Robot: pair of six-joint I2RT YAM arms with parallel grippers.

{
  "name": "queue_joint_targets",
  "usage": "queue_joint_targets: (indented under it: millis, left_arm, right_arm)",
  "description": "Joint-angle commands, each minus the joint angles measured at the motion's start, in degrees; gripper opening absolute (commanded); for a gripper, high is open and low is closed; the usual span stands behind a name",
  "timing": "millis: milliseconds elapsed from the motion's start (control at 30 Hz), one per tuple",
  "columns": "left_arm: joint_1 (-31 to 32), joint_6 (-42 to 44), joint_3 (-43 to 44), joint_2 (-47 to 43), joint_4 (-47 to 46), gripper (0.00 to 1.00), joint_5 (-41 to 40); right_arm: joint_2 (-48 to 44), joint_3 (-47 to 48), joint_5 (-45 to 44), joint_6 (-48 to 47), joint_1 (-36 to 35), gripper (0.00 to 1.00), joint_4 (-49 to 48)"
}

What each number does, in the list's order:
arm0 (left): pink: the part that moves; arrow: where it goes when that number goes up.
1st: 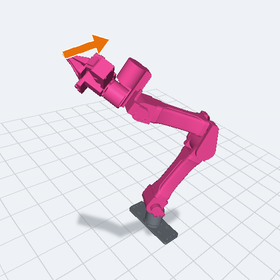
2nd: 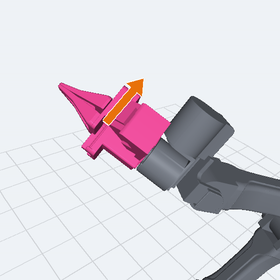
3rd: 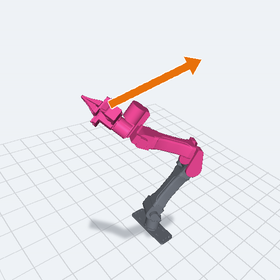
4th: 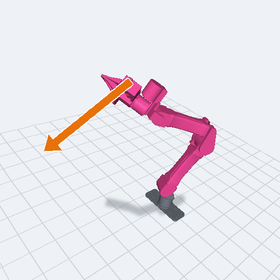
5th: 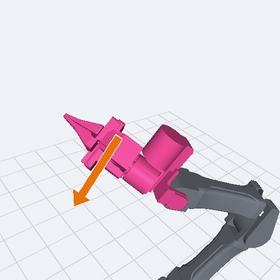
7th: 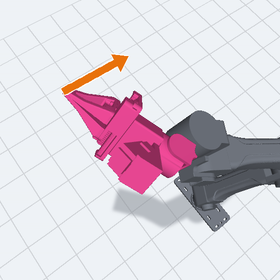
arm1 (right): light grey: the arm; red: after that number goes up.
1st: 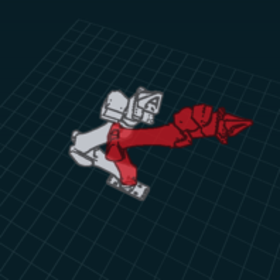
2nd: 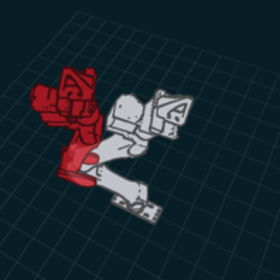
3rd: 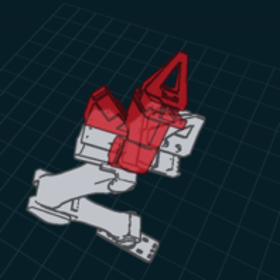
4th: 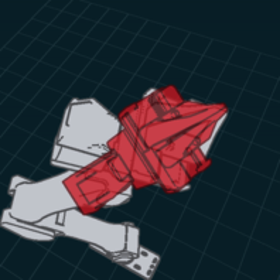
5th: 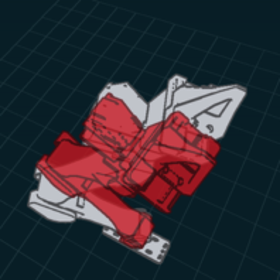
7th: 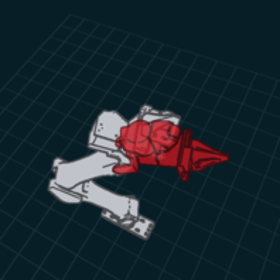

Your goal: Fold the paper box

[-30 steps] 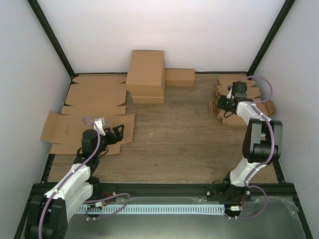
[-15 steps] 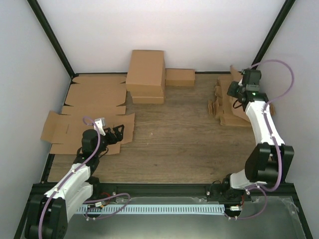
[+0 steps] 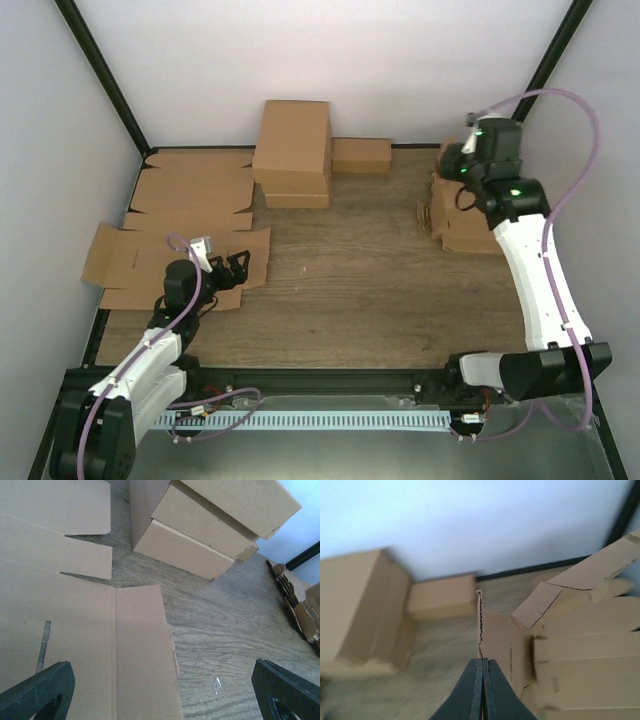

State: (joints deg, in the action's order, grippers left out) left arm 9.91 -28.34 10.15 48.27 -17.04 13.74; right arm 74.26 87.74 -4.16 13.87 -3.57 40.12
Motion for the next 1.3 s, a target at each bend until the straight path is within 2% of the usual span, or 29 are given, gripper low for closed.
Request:
queue_joint_targets:
  millis: [0,133,500,567,600,700,767,867,1033,1267]
  left_arm:
    - [0.28,0.65,1.00,0.17,-0.22,1.00,2.15]
    - [0.41,-0.65,3.99,-1.28,4.69,1.00,5.43]
    - [1.24,-7.74,9.28,-12.10,20.74,1.00,11.67]
    - [1.25,-9.20,8.79,-13.55,22.24,1.00,13.75]
    - [1.21,-10.03,8.61,-13.98,23.17,1.00,14.37]
    - [1.23,-11.32,8.40,-14.06,25.69,1.00,15.97]
    - [1.25,-11.36,8.27,-13.38,26.56,1.00,17.42]
    - [1.44,-13.43,8.06,-12.01,27.17,1.00,19.47]
    - [4.28,-14.98,8.05,-10.01,27.72,0.98,18.89]
    - [16.27,-21.18,7.78,-2.87,20.26,0.93,10.27]
  right_arm:
    - [0.77,2.12,-2.10,2.10,-12.36,0.01,8.50]
    - [-0.03,-0.62,-3.64,4.61,-21.89,0.01,11.46]
    - [0.37,-14.52,4.60,12.01,-44.81,0.01,6.72]
    - [-0.78,-18.43,6.94,13.26,-47.70,0.05,4.03]
    - [-1.52,-20.74,9.53,13.64,-48.39,0.15,2.27]
    - [-4.89,-28.82,19.07,13.84,-48.63,0.63,-6.41]
    - [-6.24,-31.71,18.01,14.47,-48.63,0.72,-8.29]
    - [-6.93,-33.89,13.31,14.90,-46.71,0.73,-8.19]
    - [-8.38,-40.18,15.57,14.60,-36.82,0.73,-12.60]
    - [-14.71,-51.01,12.83,18.86,-28.24,0.78,-19.15]
